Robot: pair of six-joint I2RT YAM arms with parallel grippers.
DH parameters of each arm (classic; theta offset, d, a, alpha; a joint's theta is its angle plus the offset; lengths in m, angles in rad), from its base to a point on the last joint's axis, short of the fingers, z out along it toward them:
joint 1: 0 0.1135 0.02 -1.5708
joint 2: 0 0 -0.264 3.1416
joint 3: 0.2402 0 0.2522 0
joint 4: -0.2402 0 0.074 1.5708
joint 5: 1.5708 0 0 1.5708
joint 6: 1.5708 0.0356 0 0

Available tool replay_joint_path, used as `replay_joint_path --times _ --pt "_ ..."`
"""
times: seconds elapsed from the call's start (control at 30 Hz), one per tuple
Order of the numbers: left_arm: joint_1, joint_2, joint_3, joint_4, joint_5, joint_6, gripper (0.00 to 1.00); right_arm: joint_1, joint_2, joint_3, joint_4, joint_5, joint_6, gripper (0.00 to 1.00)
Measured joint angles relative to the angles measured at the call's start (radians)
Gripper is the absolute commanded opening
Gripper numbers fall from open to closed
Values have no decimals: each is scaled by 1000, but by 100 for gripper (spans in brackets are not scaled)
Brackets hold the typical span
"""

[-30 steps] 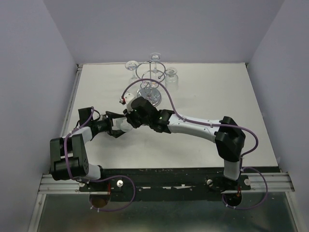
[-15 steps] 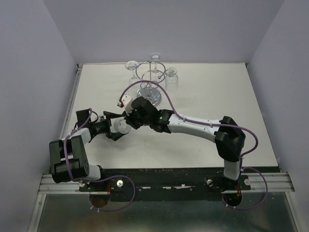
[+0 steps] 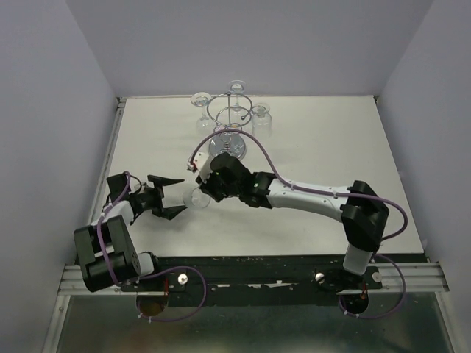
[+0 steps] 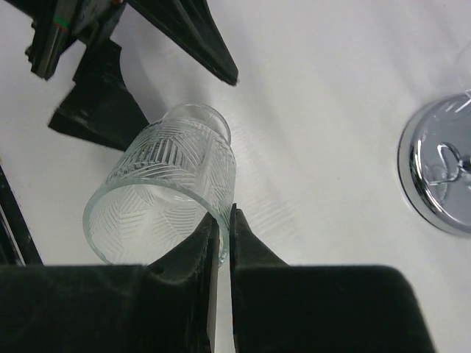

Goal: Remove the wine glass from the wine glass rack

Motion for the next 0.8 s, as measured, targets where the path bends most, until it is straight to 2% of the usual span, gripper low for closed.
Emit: replay_joint_path --times 0.27,0.5,0.6,0.8 --pt "43 -113 0 -80 -134 187 99 -7 -307 -253 -13 -29 -132 1" --pt "81 -106 16 -86 -178 321 99 -31 -624 -411 -121 -10 -237 1" --pt "81 -68 76 -130 -198 426 99 -130 -715 -406 -220 -34 -222 1" --pt "82 57 242 -216 -279 599 99 -462 -761 -309 -388 14 -194 1"
